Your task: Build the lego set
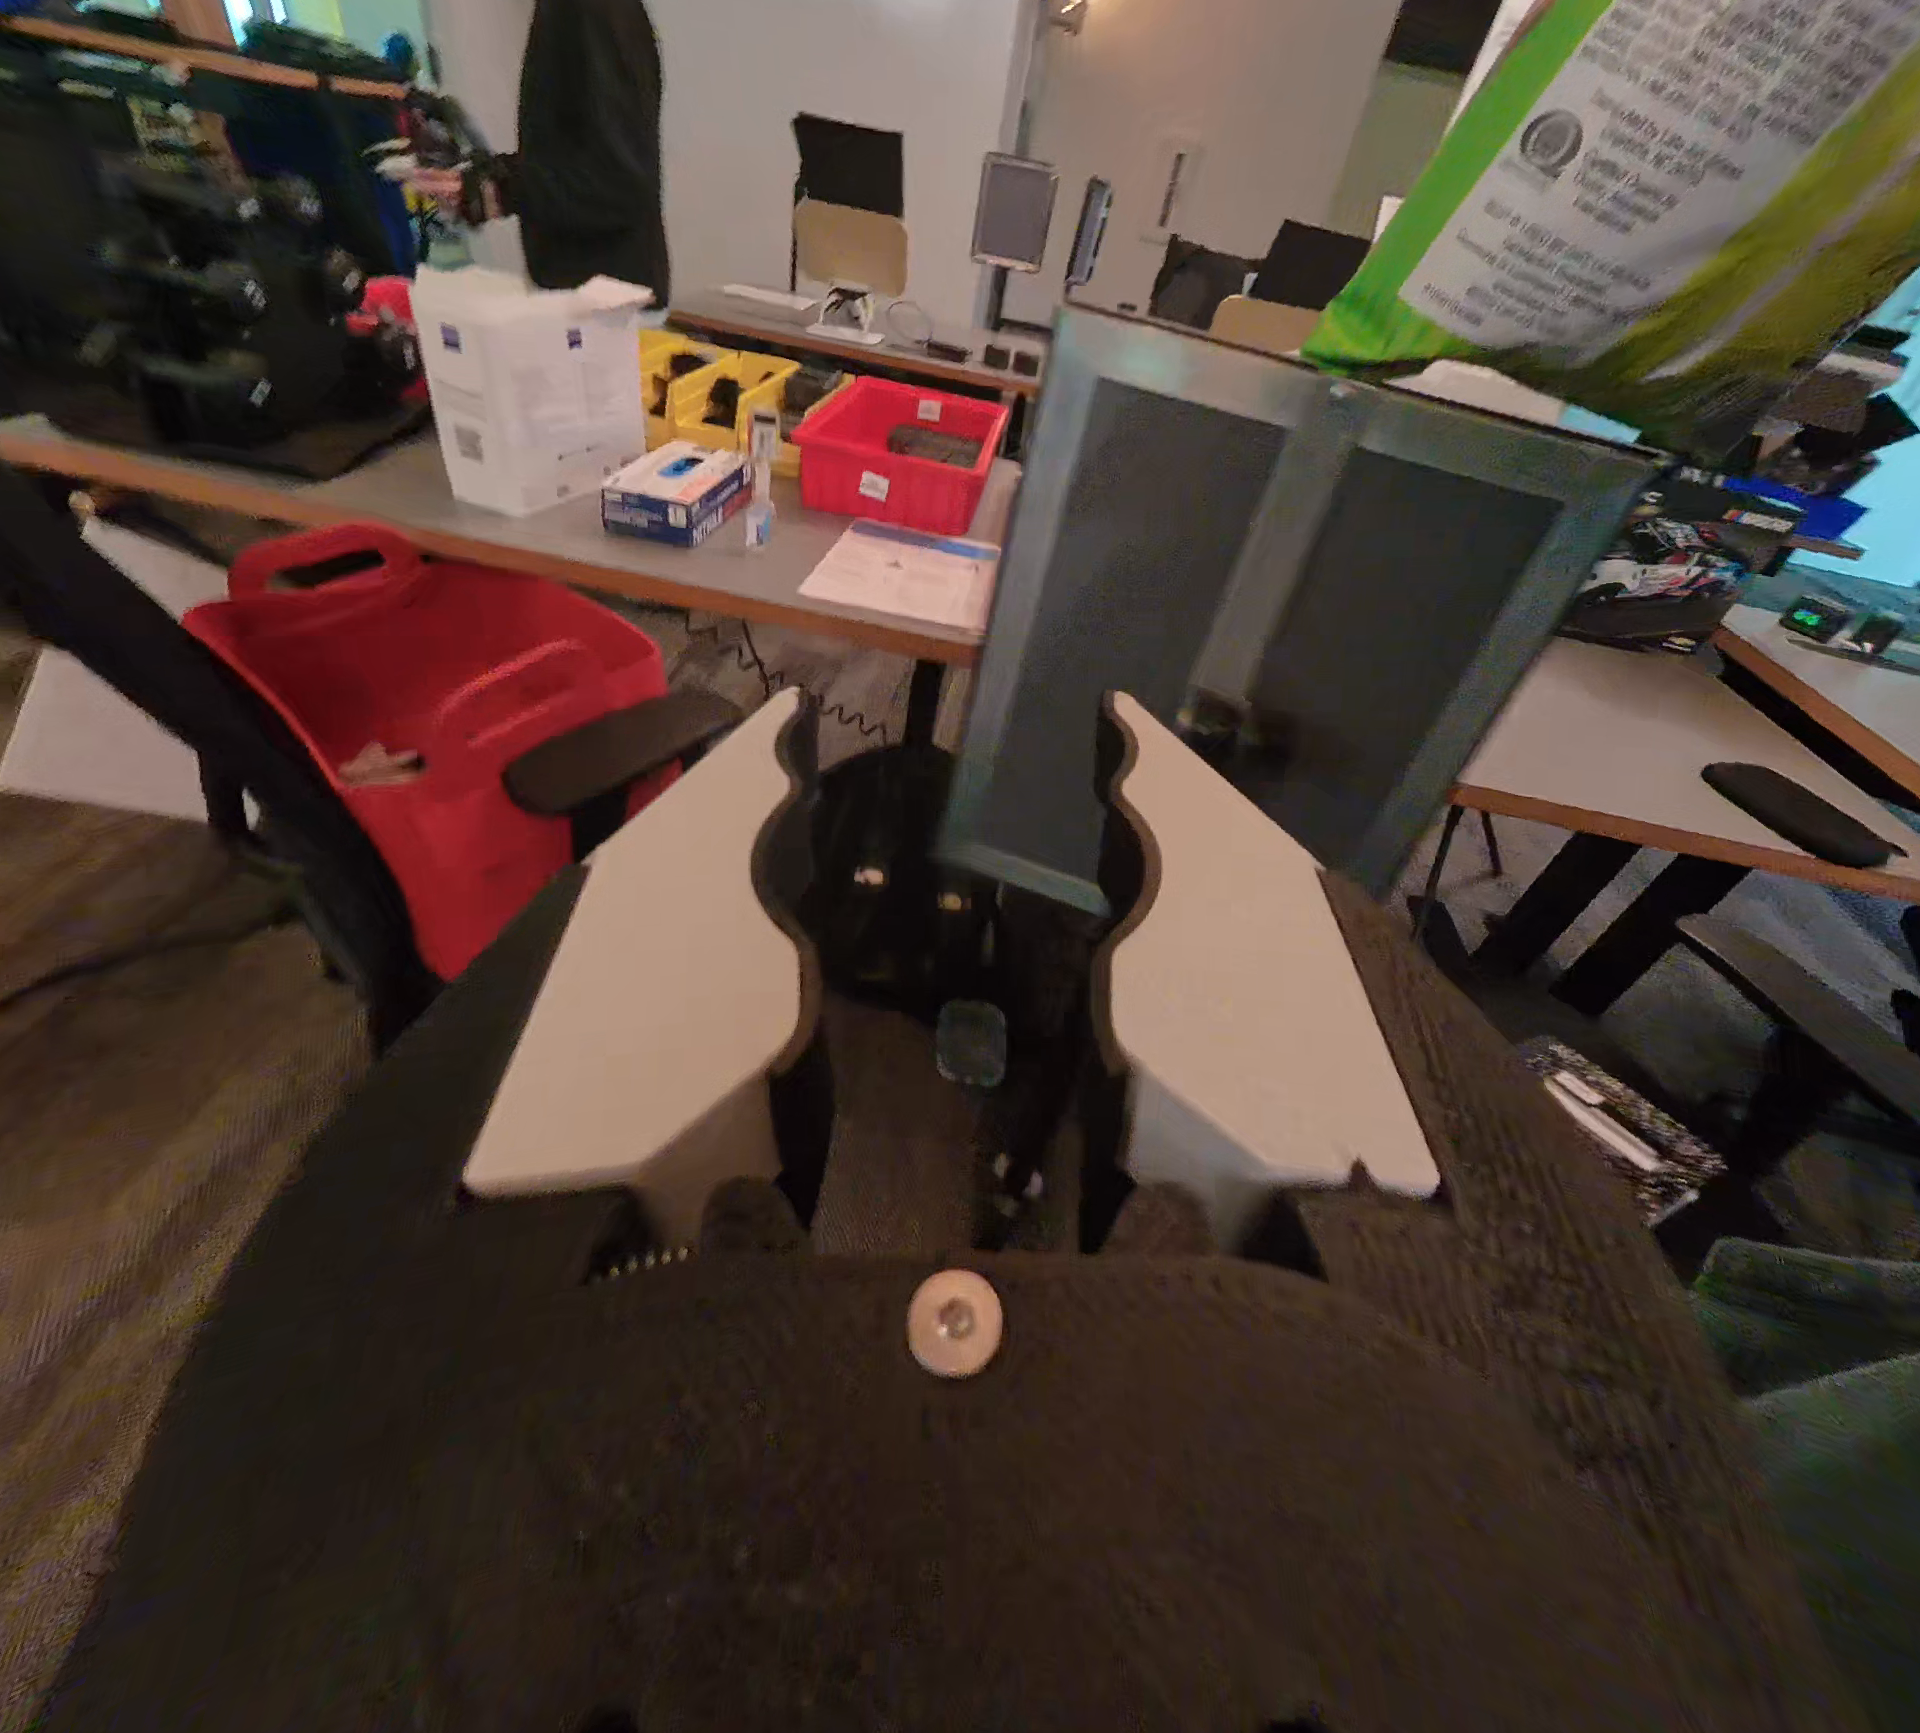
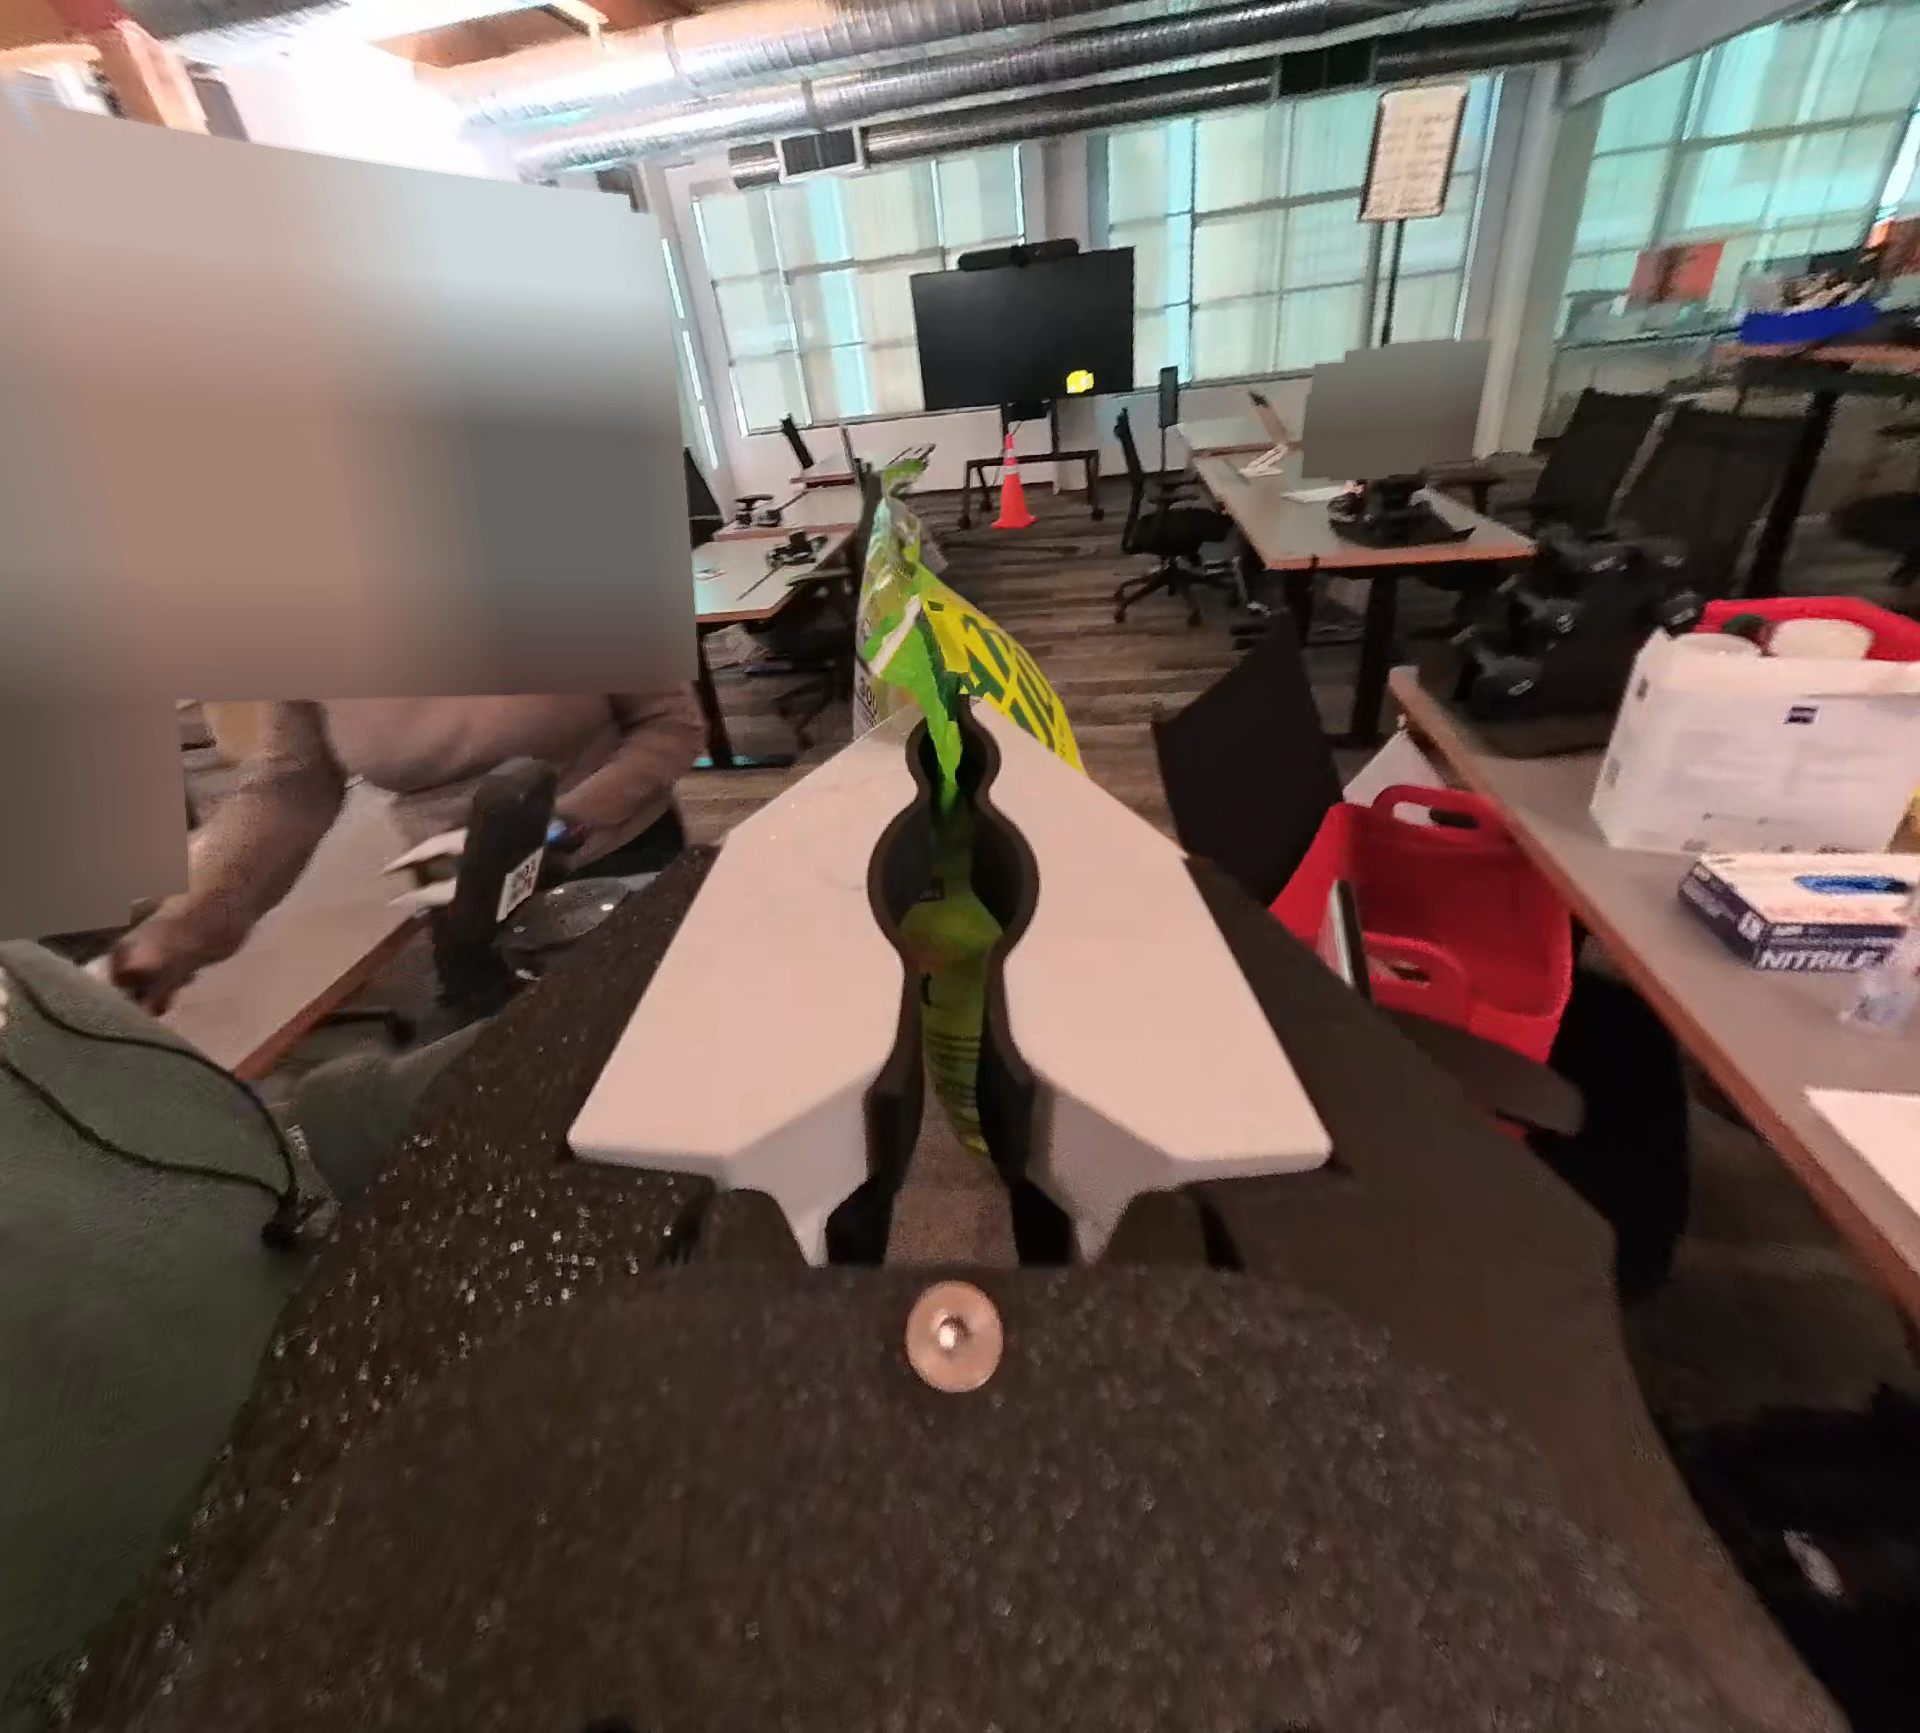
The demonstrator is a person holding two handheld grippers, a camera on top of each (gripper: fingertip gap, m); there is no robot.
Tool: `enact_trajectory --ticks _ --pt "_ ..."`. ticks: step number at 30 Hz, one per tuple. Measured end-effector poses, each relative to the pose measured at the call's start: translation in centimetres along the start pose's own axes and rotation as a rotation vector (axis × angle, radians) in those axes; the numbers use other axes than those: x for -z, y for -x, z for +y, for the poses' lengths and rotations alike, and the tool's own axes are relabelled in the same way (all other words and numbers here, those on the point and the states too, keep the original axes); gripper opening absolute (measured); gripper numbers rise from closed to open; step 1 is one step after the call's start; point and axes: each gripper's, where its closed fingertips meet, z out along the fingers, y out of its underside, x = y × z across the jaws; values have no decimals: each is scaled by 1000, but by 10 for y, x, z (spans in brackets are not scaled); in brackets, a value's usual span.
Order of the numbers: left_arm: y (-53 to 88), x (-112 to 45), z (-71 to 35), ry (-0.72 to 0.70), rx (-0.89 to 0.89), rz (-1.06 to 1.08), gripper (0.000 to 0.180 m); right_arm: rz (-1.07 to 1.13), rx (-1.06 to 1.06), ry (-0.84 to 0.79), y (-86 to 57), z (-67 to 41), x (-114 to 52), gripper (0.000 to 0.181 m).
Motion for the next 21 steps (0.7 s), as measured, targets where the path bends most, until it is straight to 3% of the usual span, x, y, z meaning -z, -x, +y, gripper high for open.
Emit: enact_trajectory --ticks 13,21 --pt "228 -166 -75 44 -72 226 53 305 -95 52 -136 59 -230 0" --pt "304 -299 -97 56 -127 279 52 630 -88 -75 -255 111 -299 0"
